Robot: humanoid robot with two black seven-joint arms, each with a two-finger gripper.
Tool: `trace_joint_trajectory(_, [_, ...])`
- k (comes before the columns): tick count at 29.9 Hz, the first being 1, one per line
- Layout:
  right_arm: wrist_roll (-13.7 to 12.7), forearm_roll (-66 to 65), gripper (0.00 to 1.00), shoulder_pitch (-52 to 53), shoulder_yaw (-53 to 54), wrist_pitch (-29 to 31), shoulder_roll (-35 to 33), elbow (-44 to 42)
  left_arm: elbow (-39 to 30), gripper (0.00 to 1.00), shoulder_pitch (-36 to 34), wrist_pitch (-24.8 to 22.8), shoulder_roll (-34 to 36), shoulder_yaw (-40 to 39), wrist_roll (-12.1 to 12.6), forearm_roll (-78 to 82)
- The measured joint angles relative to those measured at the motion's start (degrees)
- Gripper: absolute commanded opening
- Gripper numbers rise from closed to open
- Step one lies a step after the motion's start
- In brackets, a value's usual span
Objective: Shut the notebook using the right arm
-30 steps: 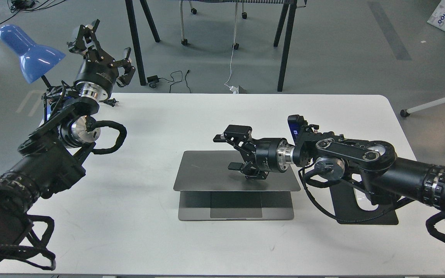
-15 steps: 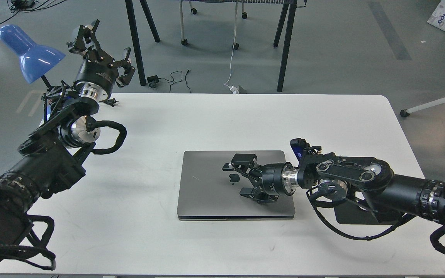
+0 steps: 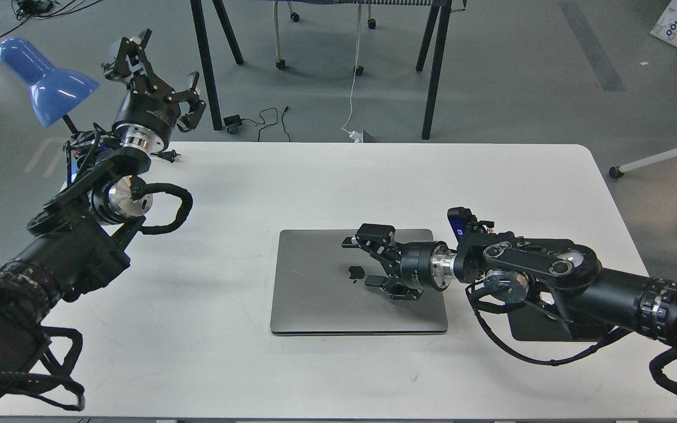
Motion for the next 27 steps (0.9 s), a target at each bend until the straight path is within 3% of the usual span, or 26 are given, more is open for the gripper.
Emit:
trace_joint_trajectory(9, [0.04, 0.15, 1.0, 3.34, 10.13, 0.12, -0.86, -0.23, 0.0, 1.0, 0.0, 0.0, 0.0, 0.0, 0.0, 0.0])
trace_joint_trajectory(22, [0.97, 0.22, 1.0, 0.09, 45.02, -0.59, -1.95, -5.16, 0.0, 1.0, 0.0, 0.0, 0.0, 0.0, 0.0, 0.0])
trace_joint_trajectory(27, [0.79, 0.75, 1.0, -3.35, 53.56, -1.02, -1.97, -5.16, 0.0, 1.0, 0.0, -0.01, -0.07, 0.0, 0.0, 0.0])
